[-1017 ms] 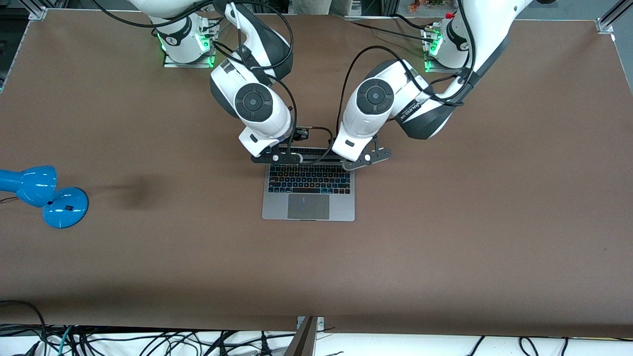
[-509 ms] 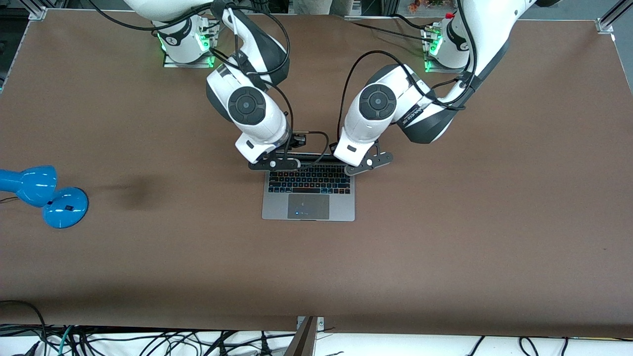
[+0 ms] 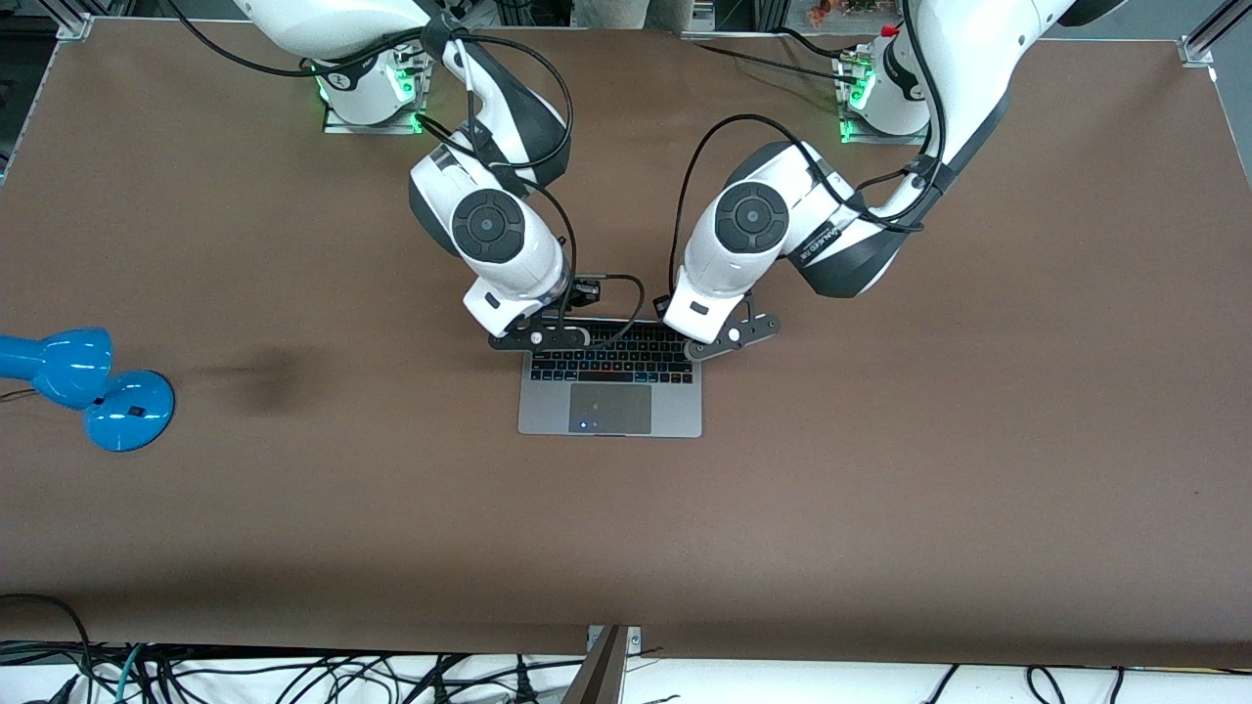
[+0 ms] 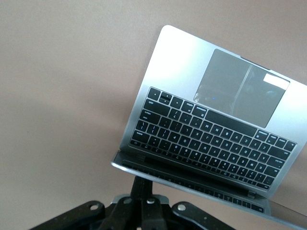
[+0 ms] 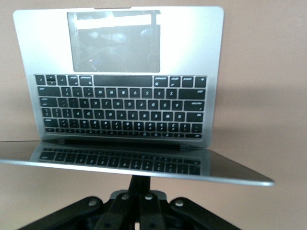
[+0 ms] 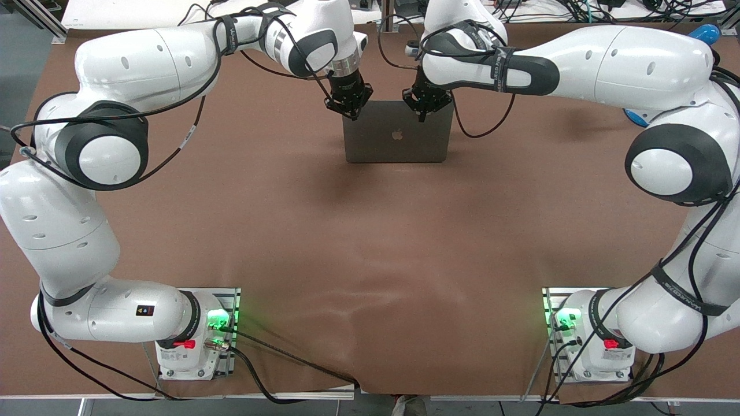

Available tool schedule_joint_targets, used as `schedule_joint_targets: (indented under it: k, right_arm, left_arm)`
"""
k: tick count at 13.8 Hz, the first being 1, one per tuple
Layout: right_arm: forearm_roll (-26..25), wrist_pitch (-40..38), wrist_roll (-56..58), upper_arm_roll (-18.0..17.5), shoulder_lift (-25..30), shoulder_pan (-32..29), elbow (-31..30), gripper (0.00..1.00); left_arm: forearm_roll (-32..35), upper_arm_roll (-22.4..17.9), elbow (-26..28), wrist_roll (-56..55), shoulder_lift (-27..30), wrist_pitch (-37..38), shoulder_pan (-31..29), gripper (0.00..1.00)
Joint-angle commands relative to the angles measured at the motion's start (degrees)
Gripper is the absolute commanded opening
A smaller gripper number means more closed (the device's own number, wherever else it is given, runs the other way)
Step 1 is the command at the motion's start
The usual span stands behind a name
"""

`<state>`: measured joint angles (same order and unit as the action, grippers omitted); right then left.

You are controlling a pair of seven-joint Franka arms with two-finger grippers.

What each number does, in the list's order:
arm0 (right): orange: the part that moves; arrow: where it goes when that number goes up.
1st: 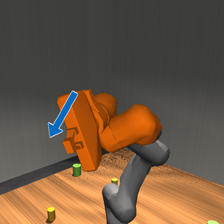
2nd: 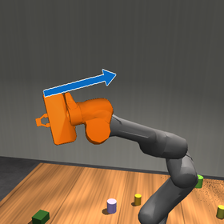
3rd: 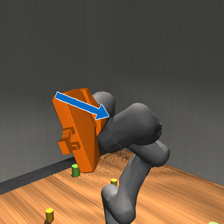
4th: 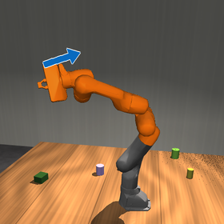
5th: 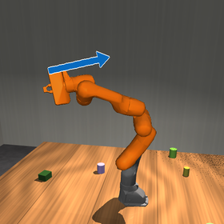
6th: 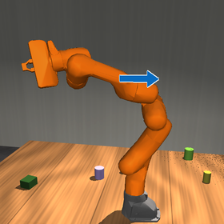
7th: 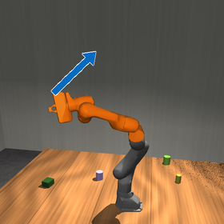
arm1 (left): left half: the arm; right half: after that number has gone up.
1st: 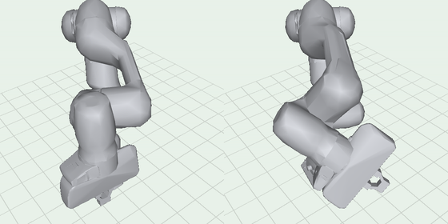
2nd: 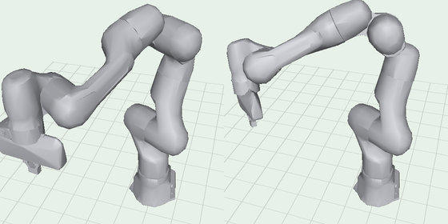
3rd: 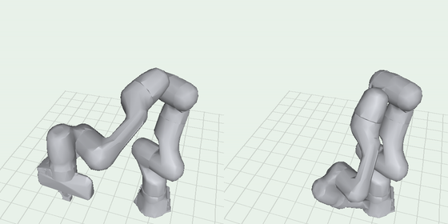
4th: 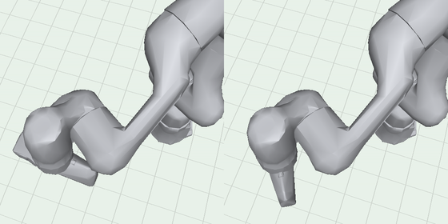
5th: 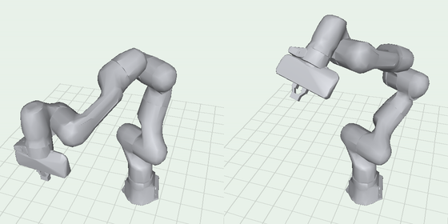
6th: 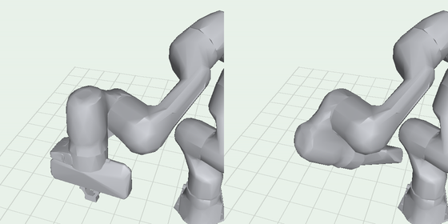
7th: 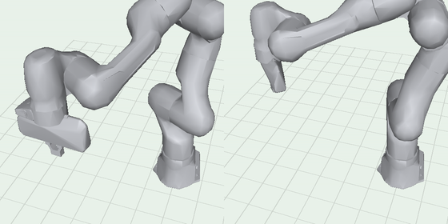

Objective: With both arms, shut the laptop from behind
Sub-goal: 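Push the screen down toward the keyboard with both grippers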

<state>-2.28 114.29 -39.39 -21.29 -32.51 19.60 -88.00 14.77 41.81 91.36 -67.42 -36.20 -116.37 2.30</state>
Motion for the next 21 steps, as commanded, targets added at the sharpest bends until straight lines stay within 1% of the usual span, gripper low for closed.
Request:
schedule_joint_targets:
  k: [1, 3, 6, 10, 12, 16, 21]
  right_arm:
    - [-1.2, 0.9, 1.2, 0.2, 0.4, -0.2, -0.5, 0.00]
    - [-1.2, 1.6, 1.2, 0.5, 0.3, -0.2, -0.5, 0.00]
    - [-1.3, 3.2, 1.2, 1.2, -0.2, -0.1, -0.5, 0.00]
    - [-2.1, 4.9, 1.8, 1.4, -1.4, 0.0, -0.5, 0.00]
    - [-2.6, 6.2, 1.9, 2.4, -2.2, 0.3, -0.5, 0.00]
    - [-2.6, 8.1, 2.7, 2.8, -3.6, 0.4, -0.5, 0.00]
    - [-4.5, 9.9, 3.2, 3.4, -4.9, 0.4, -0.6, 0.00]
  left_arm:
    - [2.0, -0.9, -2.8, -0.9, -1.9, 1.0, 1.0, 0.00]
    - [2.0, -2.4, -4.3, -0.9, -2.9, 1.0, 2.4, 0.00]
    - [1.7, -6.5, -6.1, -0.8, -3.8, 1.0, 5.8, 0.00]
    - [1.8, -6.8, -8.5, -0.8, -6.0, 0.9, 6.1, 0.00]
    - [1.8, -7.3, -9.5, -0.8, -7.0, 0.8, 6.4, 0.00]
    - [1.7, -10.2, -12.0, -0.8, -8.9, 0.6, 8.9, 0.00]
    - [1.7, -12.5, -14.4, -0.8, -11.0, 0.4, 10.6, 0.00]
